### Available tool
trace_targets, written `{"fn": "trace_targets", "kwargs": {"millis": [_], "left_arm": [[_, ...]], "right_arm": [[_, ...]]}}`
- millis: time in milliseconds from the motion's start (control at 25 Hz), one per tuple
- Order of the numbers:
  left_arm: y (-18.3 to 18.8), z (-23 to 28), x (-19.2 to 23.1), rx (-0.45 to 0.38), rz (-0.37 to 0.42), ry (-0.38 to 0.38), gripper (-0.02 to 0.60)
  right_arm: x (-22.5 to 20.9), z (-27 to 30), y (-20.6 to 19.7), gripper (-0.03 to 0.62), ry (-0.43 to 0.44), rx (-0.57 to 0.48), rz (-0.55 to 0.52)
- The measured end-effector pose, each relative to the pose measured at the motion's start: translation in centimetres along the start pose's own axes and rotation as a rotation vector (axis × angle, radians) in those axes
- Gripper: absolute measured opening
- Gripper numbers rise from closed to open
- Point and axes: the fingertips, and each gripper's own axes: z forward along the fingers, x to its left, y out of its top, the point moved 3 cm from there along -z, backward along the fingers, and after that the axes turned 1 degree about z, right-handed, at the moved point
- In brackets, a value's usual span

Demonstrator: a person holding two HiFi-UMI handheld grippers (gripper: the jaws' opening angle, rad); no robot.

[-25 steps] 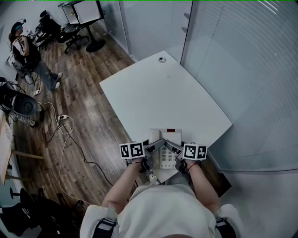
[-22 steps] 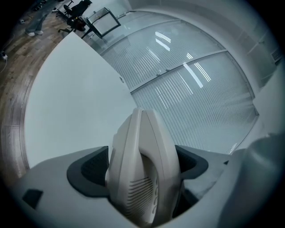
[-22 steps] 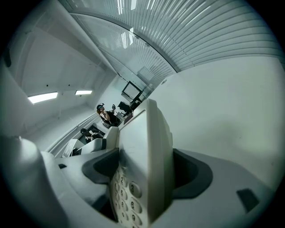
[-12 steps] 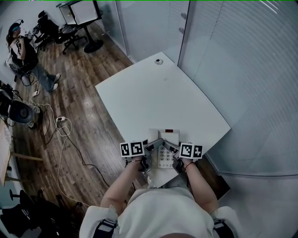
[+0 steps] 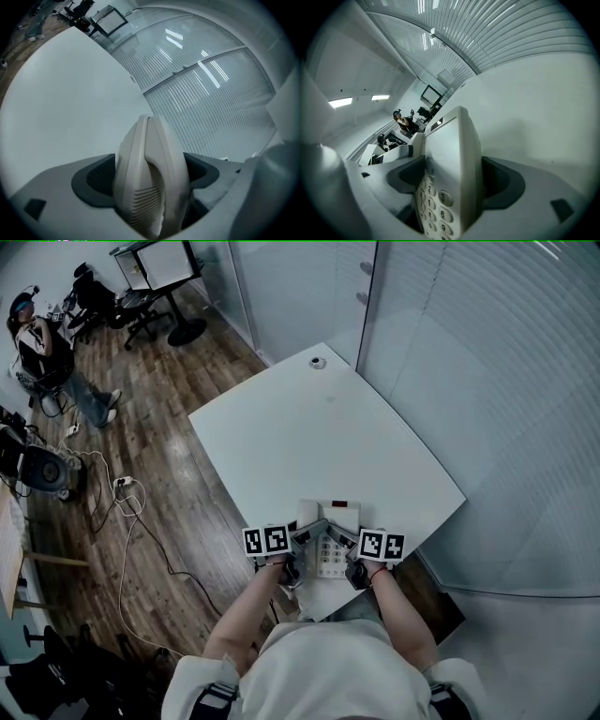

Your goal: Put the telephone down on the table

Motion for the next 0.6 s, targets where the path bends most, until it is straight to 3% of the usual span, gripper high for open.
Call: {"fn": "trace_targets", "kwargs": {"millis": [600], "left_arm": [[0.12, -0.18, 0.21, -0.017, 0.0, 0.051, 0.437]], "right_arm": [[0.11, 0.18, -0.08, 0.373, -0.056, -0.019, -0.011]]}}
